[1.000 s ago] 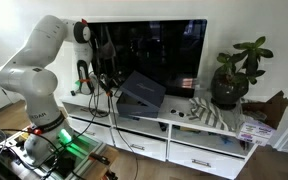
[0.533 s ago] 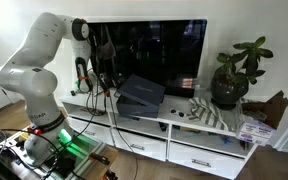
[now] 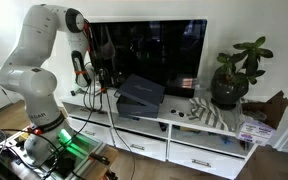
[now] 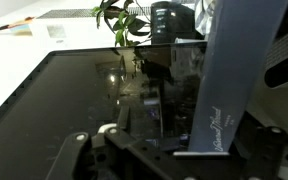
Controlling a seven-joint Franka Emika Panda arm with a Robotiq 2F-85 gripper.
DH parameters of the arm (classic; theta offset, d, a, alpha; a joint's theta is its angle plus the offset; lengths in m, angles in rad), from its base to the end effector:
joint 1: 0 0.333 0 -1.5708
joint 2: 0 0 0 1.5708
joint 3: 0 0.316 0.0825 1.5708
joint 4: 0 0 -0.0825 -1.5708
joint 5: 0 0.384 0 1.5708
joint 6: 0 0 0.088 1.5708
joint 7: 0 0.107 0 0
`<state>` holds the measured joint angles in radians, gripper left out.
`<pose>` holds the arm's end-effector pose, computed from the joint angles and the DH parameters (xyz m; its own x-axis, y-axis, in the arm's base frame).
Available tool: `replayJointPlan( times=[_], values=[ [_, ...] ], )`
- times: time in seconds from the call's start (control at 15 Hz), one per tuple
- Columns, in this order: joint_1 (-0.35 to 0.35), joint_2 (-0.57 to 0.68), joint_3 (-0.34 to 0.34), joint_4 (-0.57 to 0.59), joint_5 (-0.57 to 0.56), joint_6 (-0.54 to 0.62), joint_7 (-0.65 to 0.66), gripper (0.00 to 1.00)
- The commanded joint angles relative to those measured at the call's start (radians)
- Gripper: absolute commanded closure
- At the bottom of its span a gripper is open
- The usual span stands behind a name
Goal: Pick up the shoe box lid and cover the shoe box with the shoe box lid firmly
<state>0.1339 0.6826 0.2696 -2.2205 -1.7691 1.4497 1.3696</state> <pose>0.4758 0.0901 0.0980 0.8726 0.4817 0.0807 -0.0709 -0.0385 0.9967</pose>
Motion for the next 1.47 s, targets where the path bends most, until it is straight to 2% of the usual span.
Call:
replayJointPlan(
  times=[0.0, 0.53, 0.8, 0.93, 1.13, 1.4],
  values=[
    [-0.022, -0.106, 0.015, -0.063, 0.06, 0.108, -0.062, 0.0],
    [-0.027, -0.24, 0.008, -0.119, 0.191, 0.372, -0.193, 0.0],
    [-0.043, -0.347, 0.001, -0.154, 0.281, 0.518, -0.295, 0.0],
    [-0.057, -0.419, -0.014, -0.17, 0.358, 0.566, -0.373, 0.0],
    [-0.106, -0.53, -0.055, -0.182, 0.523, 0.687, -0.575, 0.0],
    [-0.152, -0.66, -0.145, -0.195, 0.803, 0.826, -0.857, 0.0]
  ],
)
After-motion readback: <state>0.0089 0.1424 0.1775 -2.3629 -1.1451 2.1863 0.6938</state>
